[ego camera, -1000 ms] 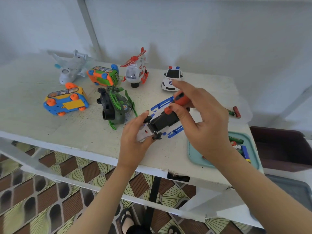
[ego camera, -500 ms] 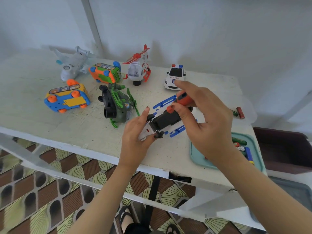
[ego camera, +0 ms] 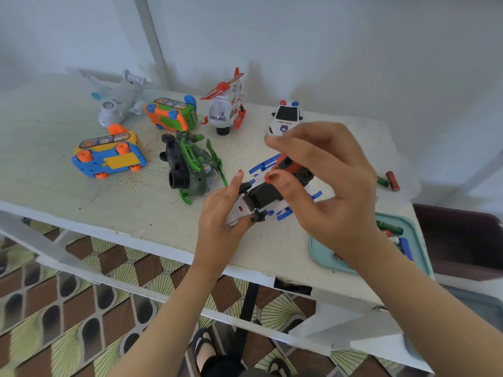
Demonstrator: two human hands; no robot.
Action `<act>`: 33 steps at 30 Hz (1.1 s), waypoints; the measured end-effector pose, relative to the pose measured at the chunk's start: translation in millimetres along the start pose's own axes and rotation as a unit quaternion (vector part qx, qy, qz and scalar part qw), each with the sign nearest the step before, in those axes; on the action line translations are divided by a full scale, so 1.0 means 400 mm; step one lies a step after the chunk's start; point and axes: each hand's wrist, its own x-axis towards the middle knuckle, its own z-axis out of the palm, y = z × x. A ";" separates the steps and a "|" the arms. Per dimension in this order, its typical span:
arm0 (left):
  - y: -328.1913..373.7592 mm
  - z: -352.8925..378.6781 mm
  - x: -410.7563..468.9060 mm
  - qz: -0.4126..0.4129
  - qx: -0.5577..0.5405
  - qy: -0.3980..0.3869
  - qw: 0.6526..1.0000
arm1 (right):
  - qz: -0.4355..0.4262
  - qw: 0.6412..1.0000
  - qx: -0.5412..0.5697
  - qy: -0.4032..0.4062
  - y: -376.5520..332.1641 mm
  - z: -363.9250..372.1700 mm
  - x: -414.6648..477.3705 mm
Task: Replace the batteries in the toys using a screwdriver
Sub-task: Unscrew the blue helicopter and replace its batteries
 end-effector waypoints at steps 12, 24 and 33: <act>-0.009 0.003 -0.006 -0.025 0.019 -0.021 0.999 | 0.094 0.994 0.048 0.008 0.002 -0.003 0.020; -0.008 0.001 -0.006 -0.027 0.009 -0.020 0.999 | 0.065 0.994 -0.012 0.082 0.005 0.003 0.024; -0.007 0.000 -0.005 -0.026 0.000 -0.021 0.999 | 0.100 0.990 0.101 0.005 -0.001 -0.007 0.028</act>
